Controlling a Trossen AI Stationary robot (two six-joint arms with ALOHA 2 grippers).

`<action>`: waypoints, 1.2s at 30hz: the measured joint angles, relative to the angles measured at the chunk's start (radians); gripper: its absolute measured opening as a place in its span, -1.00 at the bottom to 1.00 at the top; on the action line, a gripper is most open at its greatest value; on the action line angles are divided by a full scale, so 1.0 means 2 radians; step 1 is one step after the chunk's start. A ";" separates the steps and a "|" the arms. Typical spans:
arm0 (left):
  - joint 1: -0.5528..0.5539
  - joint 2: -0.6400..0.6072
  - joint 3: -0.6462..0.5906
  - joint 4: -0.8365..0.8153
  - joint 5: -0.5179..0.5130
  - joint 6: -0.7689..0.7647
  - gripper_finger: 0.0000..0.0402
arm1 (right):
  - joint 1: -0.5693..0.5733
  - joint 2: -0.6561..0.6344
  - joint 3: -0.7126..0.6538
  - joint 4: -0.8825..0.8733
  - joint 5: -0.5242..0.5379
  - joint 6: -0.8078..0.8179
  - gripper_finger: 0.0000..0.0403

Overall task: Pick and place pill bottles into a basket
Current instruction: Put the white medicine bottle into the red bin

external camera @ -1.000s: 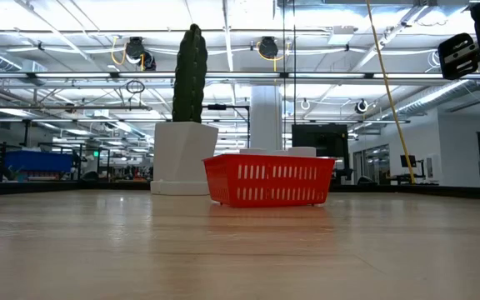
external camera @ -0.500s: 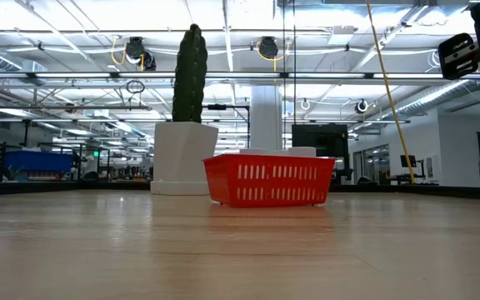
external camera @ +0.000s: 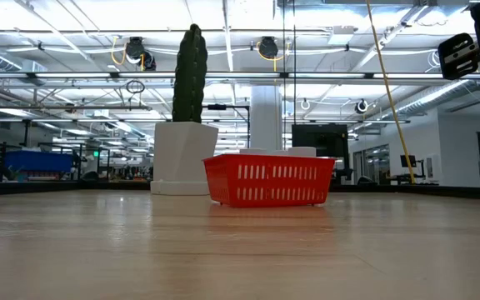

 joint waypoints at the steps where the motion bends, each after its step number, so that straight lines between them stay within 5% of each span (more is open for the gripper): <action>1: 0.000 0.000 0.000 0.000 0.003 0.000 0.47 | 0.000 0.000 0.000 0.000 0.000 0.000 -1.00; 13: 0.002 -0.001 0.000 0.000 0.000 0.008 -0.19 | 0.000 0.000 0.000 0.000 0.000 0.000 -1.00; 24: 0.028 -0.001 0.000 0.013 -0.045 0.083 -0.19 | 0.000 0.000 0.000 0.000 0.000 0.000 -1.00; 36: 0.131 -0.001 0.000 0.020 -0.042 0.259 -0.19 | 0.000 0.000 0.000 0.000 0.000 0.000 -1.00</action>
